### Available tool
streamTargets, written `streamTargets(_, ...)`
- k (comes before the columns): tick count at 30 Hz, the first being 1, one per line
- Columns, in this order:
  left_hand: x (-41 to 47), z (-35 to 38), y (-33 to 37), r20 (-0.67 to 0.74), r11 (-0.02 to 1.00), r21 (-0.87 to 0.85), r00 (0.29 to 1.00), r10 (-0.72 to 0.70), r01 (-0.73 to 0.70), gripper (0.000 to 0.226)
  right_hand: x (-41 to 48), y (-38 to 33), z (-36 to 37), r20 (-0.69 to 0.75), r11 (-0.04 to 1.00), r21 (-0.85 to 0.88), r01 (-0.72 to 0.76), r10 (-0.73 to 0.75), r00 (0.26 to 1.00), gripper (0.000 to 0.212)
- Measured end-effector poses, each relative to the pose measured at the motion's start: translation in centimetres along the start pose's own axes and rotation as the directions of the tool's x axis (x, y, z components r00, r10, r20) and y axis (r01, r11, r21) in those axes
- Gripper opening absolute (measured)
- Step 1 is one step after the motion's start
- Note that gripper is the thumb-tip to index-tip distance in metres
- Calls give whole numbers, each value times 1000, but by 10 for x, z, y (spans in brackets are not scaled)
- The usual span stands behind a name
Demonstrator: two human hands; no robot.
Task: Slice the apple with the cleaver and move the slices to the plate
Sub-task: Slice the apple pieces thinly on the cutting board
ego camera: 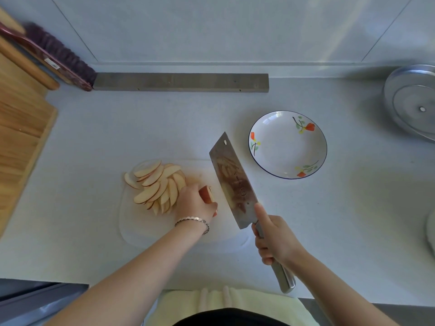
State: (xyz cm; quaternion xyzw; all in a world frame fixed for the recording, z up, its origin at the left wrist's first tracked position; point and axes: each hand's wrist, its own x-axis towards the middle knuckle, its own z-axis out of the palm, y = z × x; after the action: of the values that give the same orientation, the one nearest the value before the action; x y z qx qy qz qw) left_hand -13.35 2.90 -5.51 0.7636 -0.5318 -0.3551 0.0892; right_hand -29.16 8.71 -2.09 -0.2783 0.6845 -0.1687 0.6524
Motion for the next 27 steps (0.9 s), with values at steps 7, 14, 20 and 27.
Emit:
streamTargets(7, -1, 0, 7, 51, 994, -63, 995, -82, 85, 36, 2, 2, -3, 27, 1000, -21, -14, 14, 1000, 56)
streamTargets(14, 1, -5, 6, 97, 951, -241, 980, -173, 192, 52, 1, -2, -2, 63, 999, -19, -41, 42, 997, 54)
streamTargets(20, -1, -5, 6, 111, 930, -293, 974, -196, 221, 52, 1, -5, 4, 69, 998, -33, -48, 50, 996, 54)
streamTargets(27, -2, -6, 7, 108, 930, -305, 978, -181, 206, 50, 5, -10, 13, 38, 993, -96, -65, 69, 997, 58)
